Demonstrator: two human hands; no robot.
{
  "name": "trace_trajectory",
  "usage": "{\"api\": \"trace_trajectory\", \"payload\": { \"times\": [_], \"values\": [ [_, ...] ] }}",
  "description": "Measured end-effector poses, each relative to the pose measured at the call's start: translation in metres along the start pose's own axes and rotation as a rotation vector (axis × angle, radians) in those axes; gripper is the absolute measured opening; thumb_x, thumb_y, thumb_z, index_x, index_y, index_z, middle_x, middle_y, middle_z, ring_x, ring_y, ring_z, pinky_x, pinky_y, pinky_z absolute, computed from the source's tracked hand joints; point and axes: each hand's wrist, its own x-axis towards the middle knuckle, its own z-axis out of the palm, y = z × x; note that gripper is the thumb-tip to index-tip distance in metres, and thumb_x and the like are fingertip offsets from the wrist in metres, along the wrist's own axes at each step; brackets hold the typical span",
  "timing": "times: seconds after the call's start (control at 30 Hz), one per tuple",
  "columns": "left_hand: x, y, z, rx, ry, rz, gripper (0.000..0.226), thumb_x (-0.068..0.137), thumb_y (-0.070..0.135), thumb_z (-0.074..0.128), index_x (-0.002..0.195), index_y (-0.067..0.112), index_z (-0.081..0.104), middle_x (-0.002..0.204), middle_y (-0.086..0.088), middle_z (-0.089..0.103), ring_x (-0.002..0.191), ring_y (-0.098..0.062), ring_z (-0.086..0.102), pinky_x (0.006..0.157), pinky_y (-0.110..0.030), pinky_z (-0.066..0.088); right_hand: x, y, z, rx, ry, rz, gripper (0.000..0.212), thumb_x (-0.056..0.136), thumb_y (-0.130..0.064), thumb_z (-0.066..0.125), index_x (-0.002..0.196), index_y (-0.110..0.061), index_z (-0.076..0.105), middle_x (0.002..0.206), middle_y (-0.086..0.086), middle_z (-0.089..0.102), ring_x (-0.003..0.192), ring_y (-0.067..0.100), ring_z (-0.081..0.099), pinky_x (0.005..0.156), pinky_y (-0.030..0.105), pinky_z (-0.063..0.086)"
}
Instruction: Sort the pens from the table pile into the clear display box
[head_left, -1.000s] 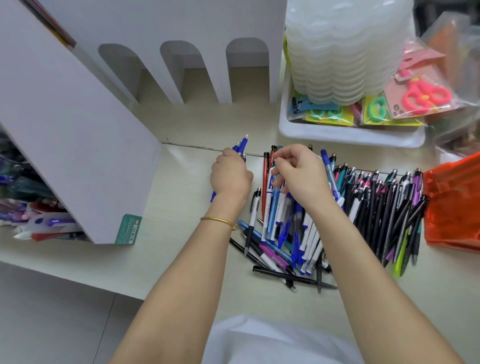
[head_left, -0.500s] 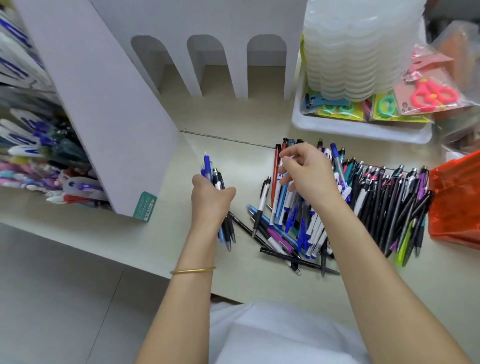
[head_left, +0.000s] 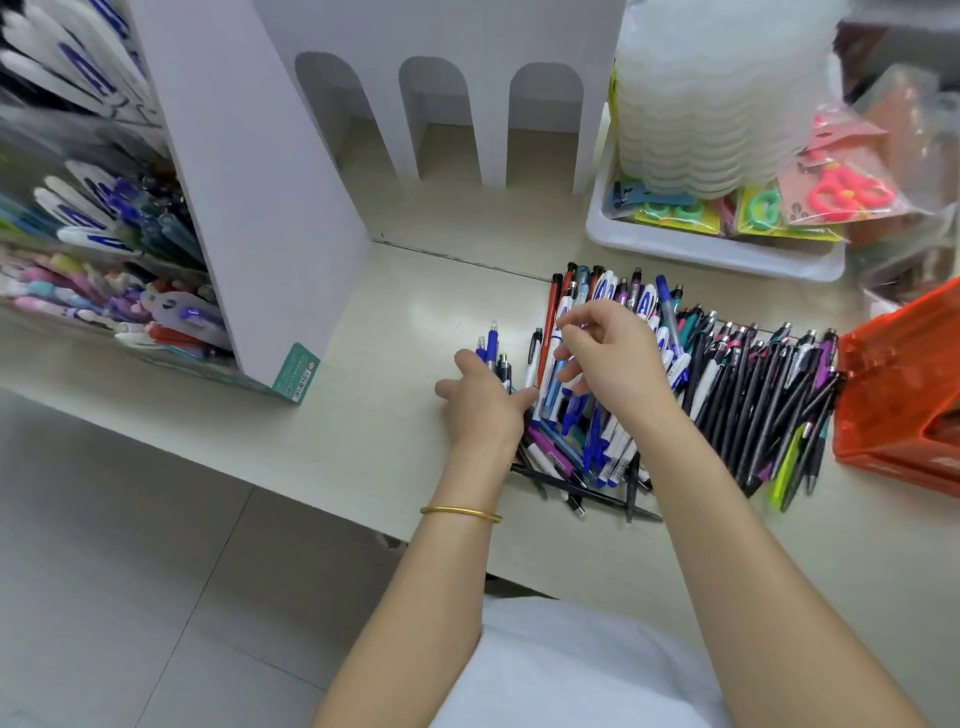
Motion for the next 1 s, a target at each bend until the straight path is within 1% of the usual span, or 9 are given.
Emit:
{"api": "trace_trajectory", "payload": {
  "times": [0.17,0.23,0.3,0.43,0.67,0.77,0.87,0.93,1.0],
  "values": [
    [0.005,0.009,0.008,0.068,-0.018,0.078,0.061,0.086,0.026,0.072,0.128,0.009,0.030,0.126,-0.021,0.039,0.099,-0.031,0.051,0.074,-0.031,0.040,-0.005,0.004,-0.004,-0.049,-0.015,0.003,0.015,0.096,-0.010,0.046,0.101,-0.016,0.059,0.082,0.005,0.066,0.055,0.009,0.063,0.054,0.029,0.056],
    [0.009,0.009,0.006,0.075,-0.032,0.098,0.061,0.085,0.023,0.073,0.126,0.008,0.031,0.125,-0.022,0.041,0.107,-0.037,0.050,0.076,-0.033,0.039,-0.007,0.005,-0.006,-0.080,-0.072,0.031,0.014,0.097,-0.009,0.046,0.103,-0.013,0.058,0.083,0.008,0.066,0.058,0.014,0.065,0.052,0.030,0.056],
    [0.013,0.008,0.005,0.094,-0.042,0.123,0.059,0.084,0.021,0.074,0.124,0.007,0.032,0.124,-0.022,0.042,0.109,-0.038,0.048,0.076,-0.033,0.038,-0.011,0.006,-0.005,-0.107,-0.139,0.056,0.013,0.097,-0.007,0.046,0.103,-0.011,0.057,0.082,0.010,0.066,0.058,0.018,0.067,0.053,0.032,0.057],
    [0.013,0.014,0.008,0.171,-0.035,0.137,0.054,0.084,0.011,0.069,0.123,0.008,0.032,0.125,-0.022,0.041,0.111,-0.036,0.045,0.073,-0.030,0.035,-0.017,0.010,0.001,-0.105,-0.164,0.078,0.013,0.096,-0.007,0.045,0.101,-0.010,0.057,0.078,0.009,0.066,0.053,0.015,0.066,0.057,0.039,0.059],
    [0.024,0.008,0.005,0.146,-0.030,0.160,0.051,0.084,0.010,0.067,0.122,0.008,0.033,0.122,-0.021,0.043,0.108,-0.036,0.047,0.074,-0.032,0.038,-0.018,0.011,-0.003,-0.111,-0.132,0.089,0.013,0.097,-0.010,0.045,0.099,-0.012,0.057,0.084,0.008,0.066,0.055,0.016,0.068,0.056,0.034,0.059],
    [0.033,0.006,-0.002,0.135,-0.015,0.187,0.048,0.084,0.009,0.067,0.120,0.007,0.035,0.117,-0.021,0.047,0.104,-0.038,0.051,0.078,-0.037,0.044,-0.018,0.011,-0.001,-0.098,-0.138,0.098,0.013,0.097,-0.009,0.045,0.096,-0.013,0.057,0.079,0.009,0.067,0.057,0.021,0.069,0.062,0.042,0.059],
    [0.046,0.006,-0.014,0.141,0.003,0.209,0.044,0.083,0.001,0.064,0.117,0.006,0.036,0.111,-0.019,0.049,0.098,-0.036,0.054,0.073,-0.035,0.044,-0.020,0.009,0.000,-0.095,-0.159,0.113,0.012,0.096,-0.007,0.047,0.096,-0.012,0.057,0.072,0.008,0.067,0.059,0.026,0.069,0.064,0.045,0.059],
    [0.055,0.003,-0.022,0.123,0.030,0.215,0.041,0.083,-0.001,0.062,0.115,0.005,0.037,0.108,-0.020,0.051,0.096,-0.036,0.056,0.073,-0.036,0.048,-0.020,0.006,0.001,-0.098,-0.167,0.109,0.011,0.097,-0.008,0.047,0.097,-0.012,0.057,0.074,0.008,0.066,0.057,0.021,0.068,0.062,0.043,0.060],
    [0.062,-0.002,-0.029,0.115,0.049,0.205,0.043,0.082,0.000,0.062,0.115,0.006,0.036,0.108,-0.021,0.053,0.095,-0.038,0.057,0.079,-0.042,0.052,-0.020,0.003,0.003,-0.102,-0.170,0.096,0.011,0.098,-0.008,0.046,0.098,-0.011,0.057,0.078,0.009,0.065,0.055,0.017,0.068,0.061,0.043,0.059]
  ]
}}
